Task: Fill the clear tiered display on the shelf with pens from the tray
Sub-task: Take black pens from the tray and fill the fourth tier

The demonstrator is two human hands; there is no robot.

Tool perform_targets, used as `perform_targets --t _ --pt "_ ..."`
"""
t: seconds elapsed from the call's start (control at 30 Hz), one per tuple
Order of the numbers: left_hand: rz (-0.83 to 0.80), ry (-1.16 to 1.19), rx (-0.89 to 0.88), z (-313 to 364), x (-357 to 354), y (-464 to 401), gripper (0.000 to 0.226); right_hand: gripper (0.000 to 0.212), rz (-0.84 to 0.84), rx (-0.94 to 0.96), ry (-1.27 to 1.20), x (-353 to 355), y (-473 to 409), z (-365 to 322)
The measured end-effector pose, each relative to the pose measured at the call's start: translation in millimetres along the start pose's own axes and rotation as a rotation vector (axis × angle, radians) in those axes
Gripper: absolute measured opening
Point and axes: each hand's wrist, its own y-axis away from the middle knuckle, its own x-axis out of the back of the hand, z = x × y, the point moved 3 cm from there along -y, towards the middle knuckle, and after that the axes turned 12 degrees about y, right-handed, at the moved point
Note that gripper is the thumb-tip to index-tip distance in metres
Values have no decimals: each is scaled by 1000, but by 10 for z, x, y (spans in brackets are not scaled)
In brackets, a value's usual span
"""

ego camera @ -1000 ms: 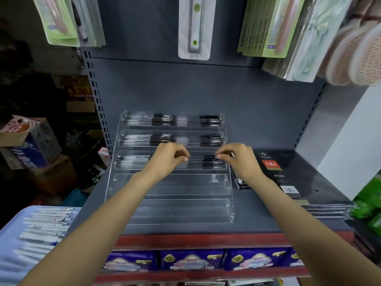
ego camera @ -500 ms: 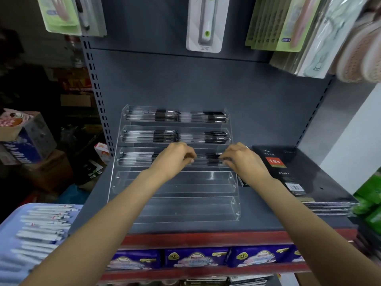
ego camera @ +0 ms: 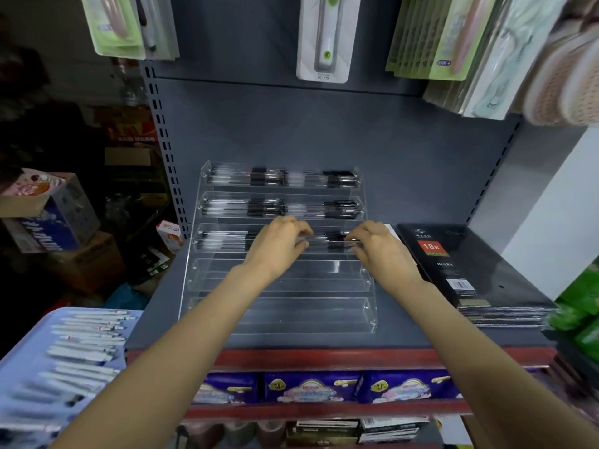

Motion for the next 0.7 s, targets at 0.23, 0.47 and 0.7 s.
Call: perform_targets --t 0.23,0.47,0.7 --pt "223 207 64 82 104 561 17 23 62 -39 -406 113 310 -351" --pt "271 256 288 -342 431 1553 23 20 -43 41 -613 49 552 -1395" --pt "216 114 559 -1575 996 2794 19 20 -276 158 -632 -443 747 -3032"
